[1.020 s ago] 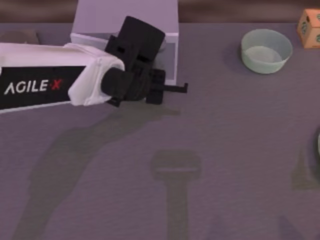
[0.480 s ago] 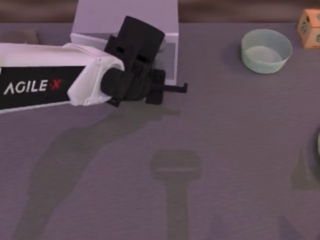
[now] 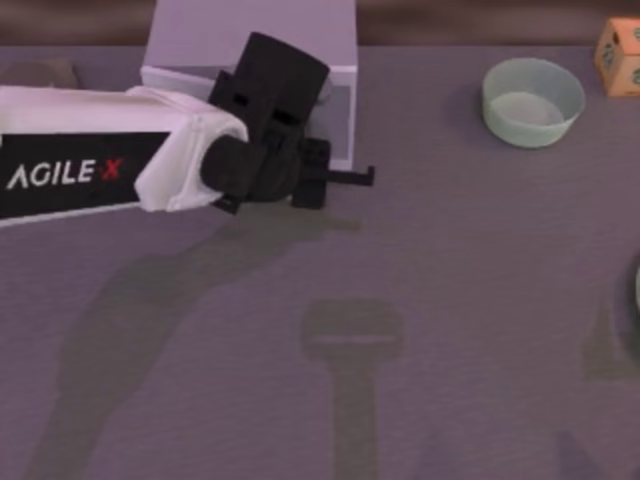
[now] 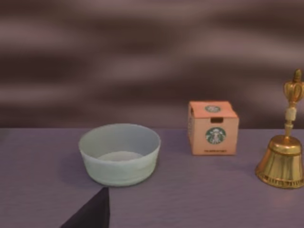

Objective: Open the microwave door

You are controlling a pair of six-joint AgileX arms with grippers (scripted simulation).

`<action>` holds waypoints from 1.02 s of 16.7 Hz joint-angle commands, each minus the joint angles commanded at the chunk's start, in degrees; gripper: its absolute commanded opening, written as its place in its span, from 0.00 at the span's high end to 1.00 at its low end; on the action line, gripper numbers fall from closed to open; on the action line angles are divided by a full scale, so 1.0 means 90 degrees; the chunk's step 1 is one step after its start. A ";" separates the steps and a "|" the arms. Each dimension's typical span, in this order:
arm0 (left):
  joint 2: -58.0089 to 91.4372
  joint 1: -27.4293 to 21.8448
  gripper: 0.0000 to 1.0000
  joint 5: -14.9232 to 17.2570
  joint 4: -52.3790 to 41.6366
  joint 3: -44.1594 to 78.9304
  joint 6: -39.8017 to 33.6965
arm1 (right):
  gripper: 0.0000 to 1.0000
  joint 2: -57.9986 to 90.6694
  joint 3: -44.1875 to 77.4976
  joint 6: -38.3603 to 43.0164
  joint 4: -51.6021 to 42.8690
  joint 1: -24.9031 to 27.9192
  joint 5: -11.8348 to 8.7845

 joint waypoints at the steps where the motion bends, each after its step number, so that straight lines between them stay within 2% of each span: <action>1: 0.0000 0.0000 1.00 0.0000 0.0000 0.0000 0.0000 | 0.00 0.0000 0.0000 0.0000 0.0000 0.0000 0.0000; 5: 0.0007 -0.0041 1.00 0.0053 0.0002 0.0010 -0.0014 | 0.00 0.0000 0.0000 0.0000 0.0000 0.0000 0.0000; 11: -0.0257 0.0096 1.00 0.0307 0.0183 -0.0350 0.0380 | 0.00 0.0000 0.0000 0.0000 0.0000 0.0000 0.0000; 17: -0.0258 0.0099 1.00 0.0314 0.0181 -0.0364 0.0390 | 0.00 0.0000 0.0000 0.0000 0.0000 0.0000 0.0000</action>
